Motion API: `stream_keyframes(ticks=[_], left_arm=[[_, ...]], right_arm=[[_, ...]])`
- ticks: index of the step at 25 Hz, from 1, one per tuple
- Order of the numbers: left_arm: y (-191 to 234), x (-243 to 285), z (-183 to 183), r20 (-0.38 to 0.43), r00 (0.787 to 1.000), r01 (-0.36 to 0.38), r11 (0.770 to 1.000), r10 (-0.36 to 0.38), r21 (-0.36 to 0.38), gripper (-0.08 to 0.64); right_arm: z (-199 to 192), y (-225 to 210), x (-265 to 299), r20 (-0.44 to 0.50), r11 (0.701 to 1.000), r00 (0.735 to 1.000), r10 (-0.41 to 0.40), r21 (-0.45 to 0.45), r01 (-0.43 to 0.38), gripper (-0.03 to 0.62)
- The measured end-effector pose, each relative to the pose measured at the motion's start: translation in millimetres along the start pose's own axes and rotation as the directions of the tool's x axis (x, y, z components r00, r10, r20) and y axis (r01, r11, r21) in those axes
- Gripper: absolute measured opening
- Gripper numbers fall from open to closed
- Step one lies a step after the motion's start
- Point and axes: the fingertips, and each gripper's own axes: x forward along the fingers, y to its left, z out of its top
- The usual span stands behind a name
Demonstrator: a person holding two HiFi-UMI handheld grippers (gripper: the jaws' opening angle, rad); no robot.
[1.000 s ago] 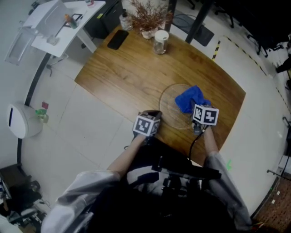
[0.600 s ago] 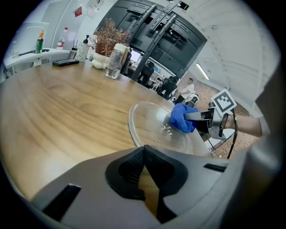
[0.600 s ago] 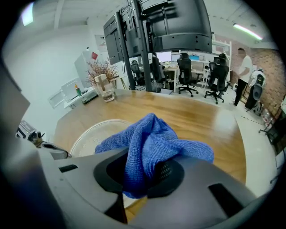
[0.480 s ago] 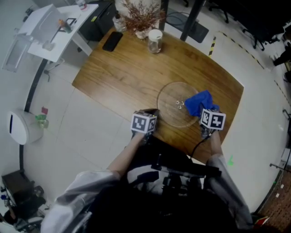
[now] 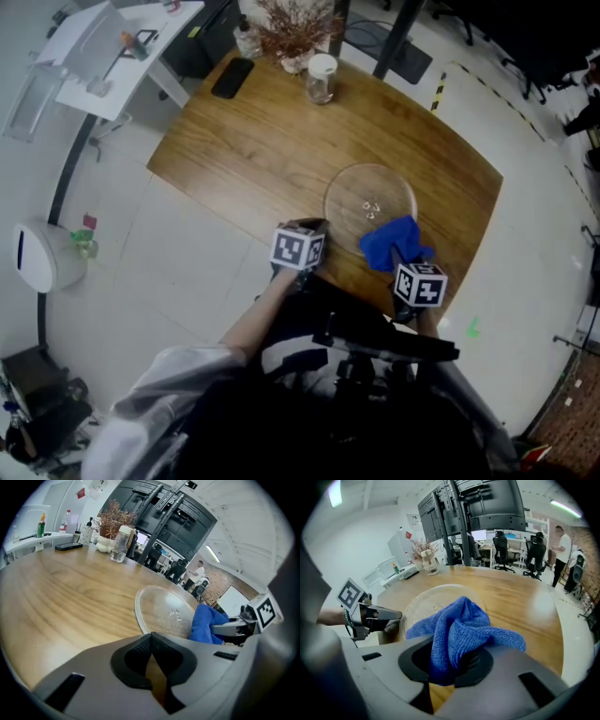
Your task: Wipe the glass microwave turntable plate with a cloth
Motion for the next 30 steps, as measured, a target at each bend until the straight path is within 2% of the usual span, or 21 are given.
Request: stream_keyframes(ticks=[5, 10, 14, 17, 20, 22, 27, 30], left_arm=[[1.6, 0.8, 0.0, 0.004, 1.000, -0.014, 1.000, 0.014, 0.025, -0.003], [-0.8, 0.4, -0.9, -0.006, 1.000, -0.005, 1.000, 0.005, 0.015, -0.003], [-2.0, -0.6, -0.5, -0.007, 1.000, -0.001, 1.000, 0.001, 0.011, -0.003], [-2.0, -0.3, -1.3, -0.010, 1.000, -0.002, 1.000, 0.002, 0.002, -0.003], [-1.7, 1.0, -1.1, -0.010, 1.000, -0.005, 1.000, 0.005, -0.003, -0.003], [-2.2, 0.4, 1.2, -0.004, 1.000, -0.005, 1.000, 0.005, 0.003, -0.003], [-1.2, 0.3, 1.1, -0.004, 1.000, 0.001, 1.000, -0.001, 0.002, -0.003], [0.5, 0.5, -0.5, -0.008, 1.000, 0.001, 1.000, -0.001, 0.001, -0.003]], right_arm=[[-0.6, 50.1, 8.5, 0.003, 0.992, 0.993, 0.121, -0.041, -0.120, 0.078], [19.7, 85.7, 33.6, -0.027, 0.971, 0.983, 0.181, -0.152, -0.183, 0.078], [42.7, 106.4, 55.0, -0.056, 0.940, 0.975, 0.213, -0.262, -0.220, 0.077], [55.2, 111.8, 69.9, -0.083, 0.899, 0.976, 0.202, -0.380, -0.218, 0.078], [59.7, 107.9, 75.4, -0.110, 0.873, 0.973, 0.205, -0.428, -0.232, 0.080], [60.5, 102.3, 75.0, -0.110, 0.880, 0.970, 0.216, -0.408, -0.242, 0.081], [64.0, 80.3, 72.0, -0.081, 0.937, 0.973, 0.215, -0.264, -0.229, 0.083], [65.2, 63.6, 70.7, -0.061, 0.958, 0.976, 0.208, -0.188, -0.216, 0.083]])
